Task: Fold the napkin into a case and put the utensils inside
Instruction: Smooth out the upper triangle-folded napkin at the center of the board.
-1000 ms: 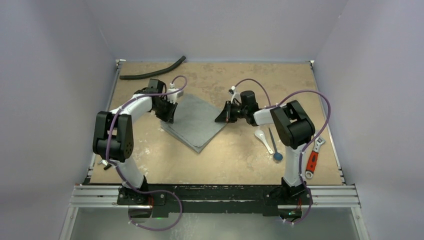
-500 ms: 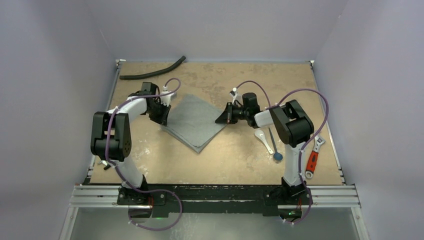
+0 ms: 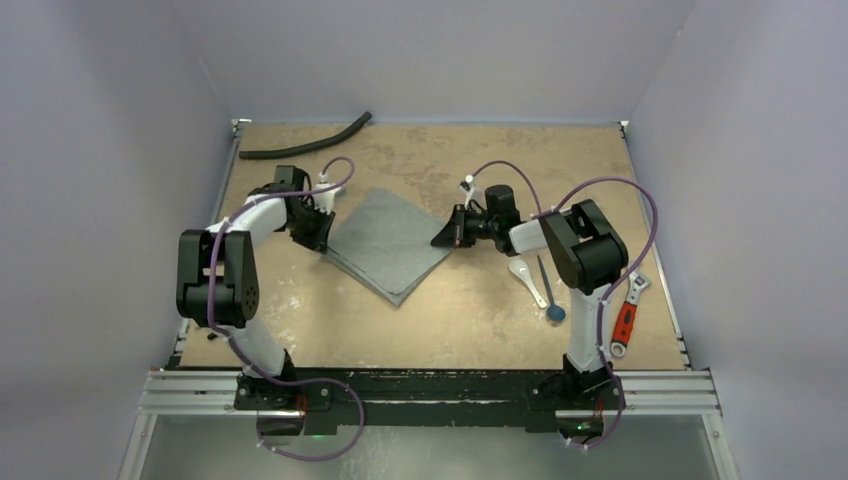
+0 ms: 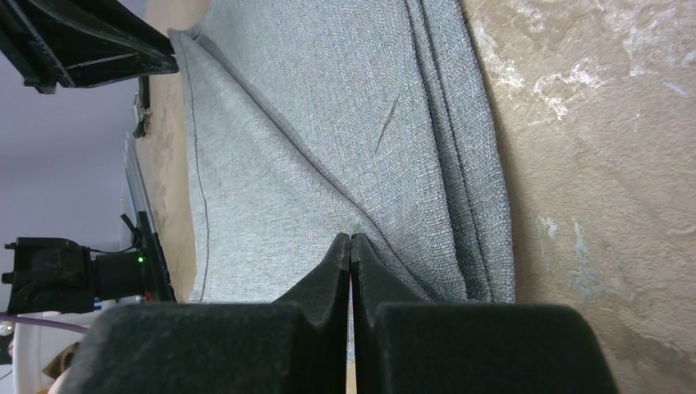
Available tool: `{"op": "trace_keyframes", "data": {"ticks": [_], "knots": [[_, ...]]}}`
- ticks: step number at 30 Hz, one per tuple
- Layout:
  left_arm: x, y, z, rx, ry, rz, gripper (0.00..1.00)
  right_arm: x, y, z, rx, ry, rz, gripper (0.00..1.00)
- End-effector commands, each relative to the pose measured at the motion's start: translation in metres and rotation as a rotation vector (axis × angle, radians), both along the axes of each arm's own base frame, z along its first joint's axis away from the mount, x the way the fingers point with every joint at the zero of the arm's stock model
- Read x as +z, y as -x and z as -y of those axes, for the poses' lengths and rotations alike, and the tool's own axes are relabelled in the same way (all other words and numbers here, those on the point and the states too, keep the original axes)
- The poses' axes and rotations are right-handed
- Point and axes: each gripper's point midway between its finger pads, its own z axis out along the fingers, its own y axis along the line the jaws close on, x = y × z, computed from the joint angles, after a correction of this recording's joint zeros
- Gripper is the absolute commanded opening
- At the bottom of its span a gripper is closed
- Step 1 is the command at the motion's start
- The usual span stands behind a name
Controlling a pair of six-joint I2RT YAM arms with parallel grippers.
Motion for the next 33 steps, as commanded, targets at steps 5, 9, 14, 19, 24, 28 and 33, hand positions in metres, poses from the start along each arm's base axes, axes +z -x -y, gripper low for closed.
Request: {"op": "trace_keyframes", "data": {"ticks": [5,9,14,19,24,28,33], "knots": [[0.076,-0.017,0.013,-0.030,0.093,0.116,0.24,0.017,-0.015,0.009,-0.022,0.053,0.067,0.00],[0.088,-0.021,0.023,-0.044,0.143,0.134,0.25,0.036,-0.014,0.005,-0.021,0.030,0.091,0.00],[0.055,-0.025,0.030,-0.061,0.123,0.099,0.23,0.065,-0.010,0.002,-0.006,0.000,0.113,0.00],[0.018,-0.030,0.018,-0.054,0.054,0.074,0.20,0.072,-0.001,0.006,-0.003,0.005,0.086,0.00],[-0.002,-0.023,0.012,-0.053,0.021,0.051,0.17,0.056,0.005,0.013,-0.026,0.022,0.042,0.00],[-0.005,-0.015,0.013,-0.064,0.026,0.039,0.16,0.037,0.002,0.019,-0.045,0.044,0.007,0.00],[-0.002,-0.006,0.014,-0.082,0.031,0.038,0.15,0.015,-0.009,0.028,-0.071,0.071,-0.023,0.00]]}}
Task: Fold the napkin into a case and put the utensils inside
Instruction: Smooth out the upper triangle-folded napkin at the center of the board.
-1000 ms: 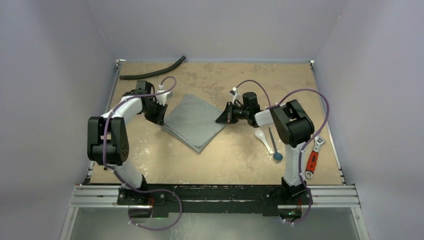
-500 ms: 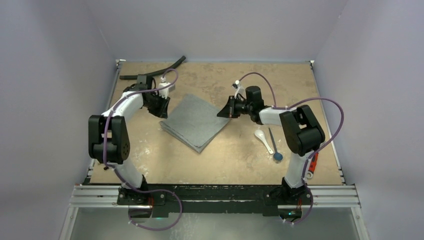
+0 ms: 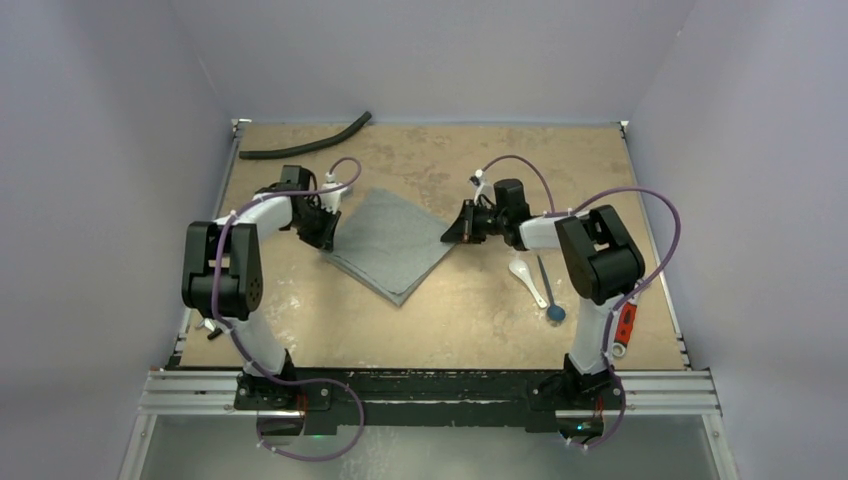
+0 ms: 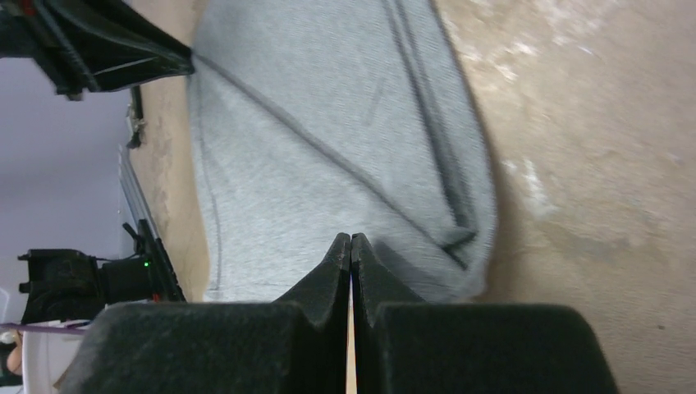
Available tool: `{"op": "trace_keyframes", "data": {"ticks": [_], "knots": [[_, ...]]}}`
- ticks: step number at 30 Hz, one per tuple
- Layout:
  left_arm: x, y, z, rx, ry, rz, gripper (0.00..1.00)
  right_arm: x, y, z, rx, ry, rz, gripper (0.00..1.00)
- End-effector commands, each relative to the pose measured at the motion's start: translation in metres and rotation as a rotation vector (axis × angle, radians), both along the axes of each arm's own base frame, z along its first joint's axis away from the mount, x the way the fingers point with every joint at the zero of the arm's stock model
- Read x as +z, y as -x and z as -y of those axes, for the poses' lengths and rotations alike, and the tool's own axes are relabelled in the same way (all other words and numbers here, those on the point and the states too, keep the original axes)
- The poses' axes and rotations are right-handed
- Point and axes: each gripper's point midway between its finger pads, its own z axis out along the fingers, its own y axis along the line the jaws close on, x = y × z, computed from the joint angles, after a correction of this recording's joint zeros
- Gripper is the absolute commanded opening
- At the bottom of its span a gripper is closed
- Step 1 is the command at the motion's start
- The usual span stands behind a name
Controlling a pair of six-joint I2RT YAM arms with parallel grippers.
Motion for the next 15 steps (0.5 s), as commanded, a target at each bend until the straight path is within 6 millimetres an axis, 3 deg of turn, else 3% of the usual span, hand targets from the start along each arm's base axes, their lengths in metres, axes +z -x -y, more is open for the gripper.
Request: {"op": "trace_keyframes", "data": {"ticks": [1,7,15], "knots": [[0.006,0.006,0.000,-0.040,-0.004,0.034,0.15,-0.017,-0.013,0.011,-0.036,0.027,-0.022,0.00],[0.006,0.013,-0.003,-0.057,-0.019,0.034,0.15,-0.034,-0.026,0.014,-0.060,0.053,-0.036,0.00],[0.028,0.023,0.006,-0.089,0.032,0.041,0.16,-0.014,-0.053,0.020,-0.106,0.113,0.051,0.00]]}}
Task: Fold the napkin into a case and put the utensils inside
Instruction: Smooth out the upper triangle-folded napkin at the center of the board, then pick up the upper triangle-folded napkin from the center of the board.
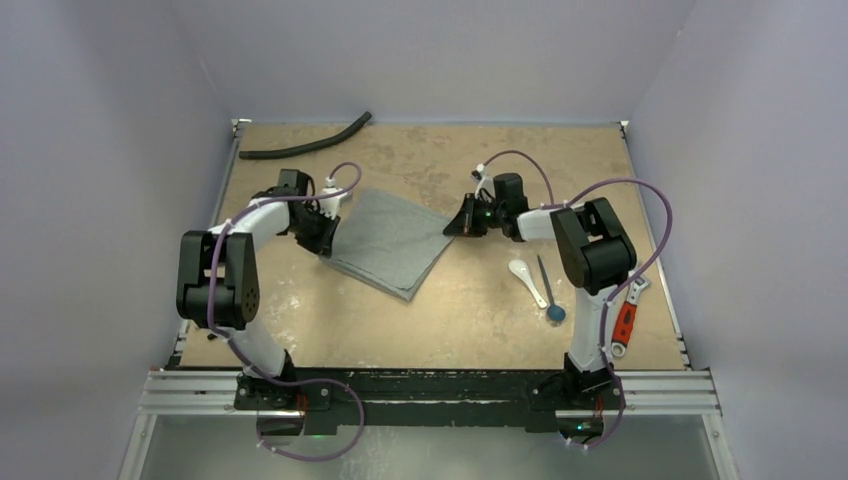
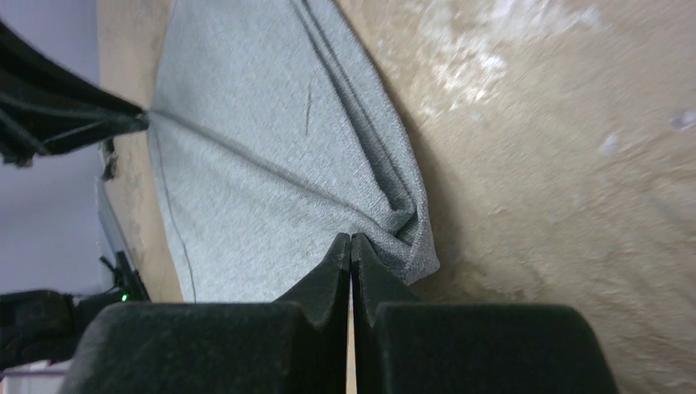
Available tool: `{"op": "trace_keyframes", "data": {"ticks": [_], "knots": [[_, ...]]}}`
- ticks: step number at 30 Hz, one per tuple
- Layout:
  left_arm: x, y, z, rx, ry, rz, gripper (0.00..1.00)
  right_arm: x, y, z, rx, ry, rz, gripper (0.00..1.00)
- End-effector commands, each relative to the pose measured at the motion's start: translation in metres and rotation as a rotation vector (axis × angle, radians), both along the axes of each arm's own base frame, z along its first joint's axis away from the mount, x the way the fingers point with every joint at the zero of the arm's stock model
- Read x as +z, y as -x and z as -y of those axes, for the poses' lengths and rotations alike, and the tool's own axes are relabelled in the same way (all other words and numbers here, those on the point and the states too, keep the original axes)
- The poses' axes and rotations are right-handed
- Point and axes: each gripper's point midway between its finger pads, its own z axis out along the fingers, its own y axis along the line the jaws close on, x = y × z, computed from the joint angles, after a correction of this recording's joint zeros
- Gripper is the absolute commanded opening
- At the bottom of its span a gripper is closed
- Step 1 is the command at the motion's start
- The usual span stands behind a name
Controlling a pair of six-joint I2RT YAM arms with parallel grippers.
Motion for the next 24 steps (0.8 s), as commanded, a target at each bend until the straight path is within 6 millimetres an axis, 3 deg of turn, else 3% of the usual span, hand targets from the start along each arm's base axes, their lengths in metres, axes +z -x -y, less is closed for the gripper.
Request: {"op": "trace_keyframes", "data": {"ticks": [1,5,8,11,14,20,24], "knots": [[0.028,0.008,0.010,-0.052,0.054,0.033,0.17,0.017,-0.031,0.011,-0.061,0.089,0.104,0.00],[0.055,0.010,0.014,-0.042,0.082,0.063,0.20,0.041,-0.033,0.003,-0.046,0.112,0.169,0.00],[0.089,0.002,0.014,-0.040,0.081,0.149,0.22,0.065,-0.027,-0.008,-0.026,0.156,0.238,0.03],[0.124,-0.011,0.012,-0.031,0.083,0.230,0.26,0.085,-0.013,-0.026,-0.002,0.235,0.305,0.14],[0.144,-0.027,0.013,-0.020,0.108,0.293,0.30,0.097,0.006,-0.047,0.038,0.251,0.334,0.15],[0.146,-0.043,0.018,-0.040,0.133,0.345,0.31,0.076,0.075,-0.104,0.192,0.153,0.235,0.10],[0.165,-0.058,0.014,-0.034,0.134,0.427,0.32,0.047,0.108,-0.119,0.248,0.132,0.144,0.07]]}}
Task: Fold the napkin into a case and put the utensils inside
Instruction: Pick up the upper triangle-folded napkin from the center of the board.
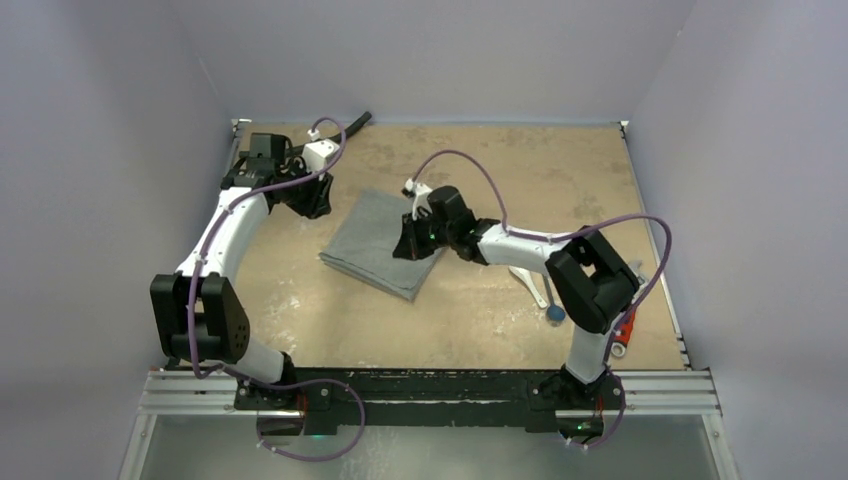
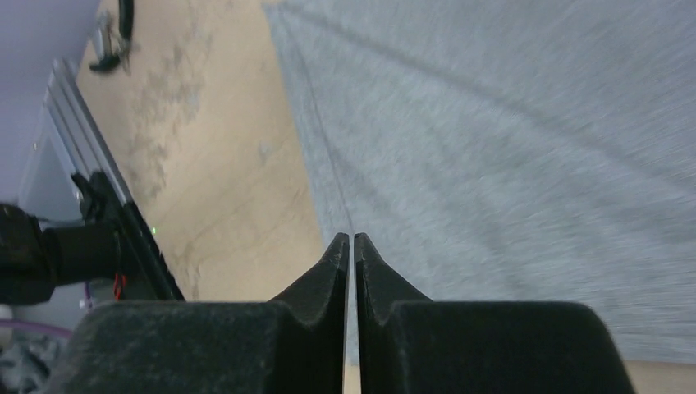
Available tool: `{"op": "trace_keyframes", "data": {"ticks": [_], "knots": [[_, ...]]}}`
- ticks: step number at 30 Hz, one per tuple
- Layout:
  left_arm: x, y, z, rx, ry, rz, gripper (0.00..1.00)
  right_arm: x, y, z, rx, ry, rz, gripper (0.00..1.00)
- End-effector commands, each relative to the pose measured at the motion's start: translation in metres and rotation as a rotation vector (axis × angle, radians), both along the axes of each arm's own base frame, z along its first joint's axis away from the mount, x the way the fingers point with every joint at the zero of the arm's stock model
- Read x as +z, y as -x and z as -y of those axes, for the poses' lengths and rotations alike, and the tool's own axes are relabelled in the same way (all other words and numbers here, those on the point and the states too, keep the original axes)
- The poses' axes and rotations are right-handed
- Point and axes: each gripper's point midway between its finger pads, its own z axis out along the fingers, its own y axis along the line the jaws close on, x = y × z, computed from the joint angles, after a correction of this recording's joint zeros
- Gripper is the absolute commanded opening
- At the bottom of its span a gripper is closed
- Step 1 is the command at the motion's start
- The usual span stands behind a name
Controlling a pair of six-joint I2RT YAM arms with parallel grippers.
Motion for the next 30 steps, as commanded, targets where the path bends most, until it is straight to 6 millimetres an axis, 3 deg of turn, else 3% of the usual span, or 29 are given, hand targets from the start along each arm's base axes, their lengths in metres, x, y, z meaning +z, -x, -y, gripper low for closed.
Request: {"op": "trace_keyframes", "data": {"ticks": [1,4,9,11,13,15,16,19,22,26,30], "knots": [[0.034,-0.024,-0.001,0.000,0.035,0.131,0.33,-0.037,0.034,-0.005,0.032,0.000,-0.139,0.07],[0.040,-0.031,-0.007,0.026,0.035,0.147,0.37,-0.054,0.047,0.001,0.050,0.014,-0.180,0.05],[0.041,-0.040,-0.013,0.069,0.018,0.167,0.54,-0.077,0.069,0.018,0.071,0.059,-0.235,0.03],[0.055,-0.048,-0.019,0.082,-0.008,0.208,0.58,-0.080,0.075,0.023,0.073,0.071,-0.247,0.03],[0.073,-0.054,-0.032,0.127,-0.019,0.253,0.69,-0.083,0.077,0.027,0.077,0.085,-0.245,0.03],[0.083,-0.053,-0.032,0.130,-0.014,0.277,0.88,-0.083,0.077,0.030,0.083,0.098,-0.235,0.04],[0.083,-0.050,-0.029,0.114,-0.005,0.276,0.92,-0.082,0.075,0.030,0.087,0.104,-0.226,0.05],[0.063,-0.030,-0.008,-0.023,0.053,0.205,0.94,-0.073,0.066,0.029,0.096,0.137,-0.183,0.08],[0.019,0.012,0.010,-0.241,0.073,0.066,0.95,-0.058,0.054,0.033,0.108,0.192,-0.114,0.13],[-0.037,0.053,0.003,-0.450,-0.100,0.000,0.97,-0.024,0.039,0.041,0.086,0.242,-0.007,0.25],[-0.059,0.079,0.000,-0.624,-0.191,0.043,0.97,0.003,0.029,0.046,0.064,0.263,0.064,0.33]]}}
